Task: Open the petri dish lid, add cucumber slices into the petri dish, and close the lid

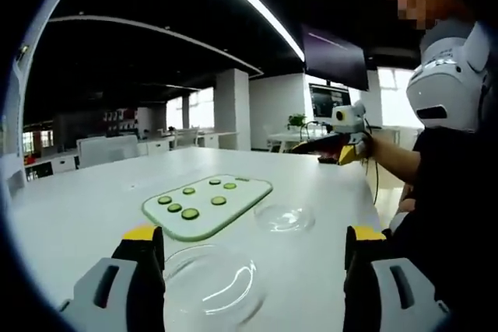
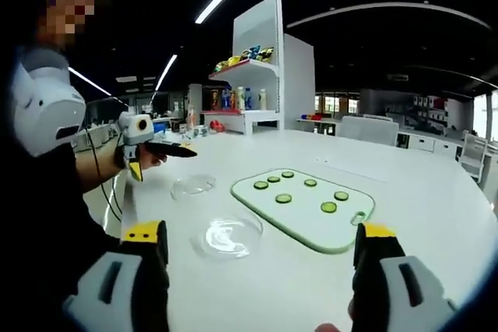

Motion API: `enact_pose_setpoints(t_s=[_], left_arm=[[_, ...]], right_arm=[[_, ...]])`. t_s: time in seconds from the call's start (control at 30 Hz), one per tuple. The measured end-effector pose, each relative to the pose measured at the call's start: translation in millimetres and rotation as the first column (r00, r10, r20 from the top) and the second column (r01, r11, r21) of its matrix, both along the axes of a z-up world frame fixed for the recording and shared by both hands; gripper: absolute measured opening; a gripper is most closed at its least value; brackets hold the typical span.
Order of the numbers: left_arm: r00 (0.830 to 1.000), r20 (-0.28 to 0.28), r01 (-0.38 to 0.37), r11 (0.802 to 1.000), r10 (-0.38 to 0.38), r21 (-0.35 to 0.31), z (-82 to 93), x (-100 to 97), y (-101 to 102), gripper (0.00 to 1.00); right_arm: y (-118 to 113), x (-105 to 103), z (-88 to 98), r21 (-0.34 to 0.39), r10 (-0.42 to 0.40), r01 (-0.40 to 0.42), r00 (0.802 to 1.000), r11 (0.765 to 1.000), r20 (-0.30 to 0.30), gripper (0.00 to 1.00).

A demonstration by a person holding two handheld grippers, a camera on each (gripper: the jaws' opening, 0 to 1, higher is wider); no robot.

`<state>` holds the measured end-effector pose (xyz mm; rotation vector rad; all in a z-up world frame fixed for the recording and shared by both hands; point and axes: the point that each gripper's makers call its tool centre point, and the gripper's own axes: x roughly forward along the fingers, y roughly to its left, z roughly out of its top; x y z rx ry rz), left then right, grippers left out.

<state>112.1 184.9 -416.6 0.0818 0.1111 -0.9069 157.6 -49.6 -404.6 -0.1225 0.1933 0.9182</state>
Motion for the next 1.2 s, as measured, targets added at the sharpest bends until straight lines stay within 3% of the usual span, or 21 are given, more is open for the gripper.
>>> enact_pose_setpoints(t_s=[0.47,0.7,0.9,1.03,1.2], left_arm=[[1.000,-0.005,0.027,0.999,-0.027,0.019,-4.2,-9.0,-7.5,0.95],[1.000,0.006,0.024,1.000,-0.024,0.000,2.7,-7.6,-7.8,0.95],[1.000,0.005,0.012,1.000,-0.012,-0.018,4.9,-8.5,-0.6,0.95],[1.000,0.004,0.003,1.000,-0.003,-0.020,5.1,-8.8,2.6,0.95],[1.000,0.015,-0.003,1.000,0.004,-0.029,12.8,-10.3,6.9,0.95]], right_arm=[[55.2,44.1,20.4,-0.001,0.086,-0.086,0.994,0.996,0.065,0.91],[90.0,81.1,16.3,-0.049,0.110,-0.107,0.992,0.993,0.057,0.83],[119.4,110.3,7.3,-0.079,0.119,-0.117,0.993,0.990,0.019,0.81],[137.7,133.5,4.6,-0.062,0.122,-0.124,0.992,0.990,-0.027,0.80],[159.5,161.7,3.1,-0.096,0.112,-0.114,0.993,0.989,-0.030,0.79]])
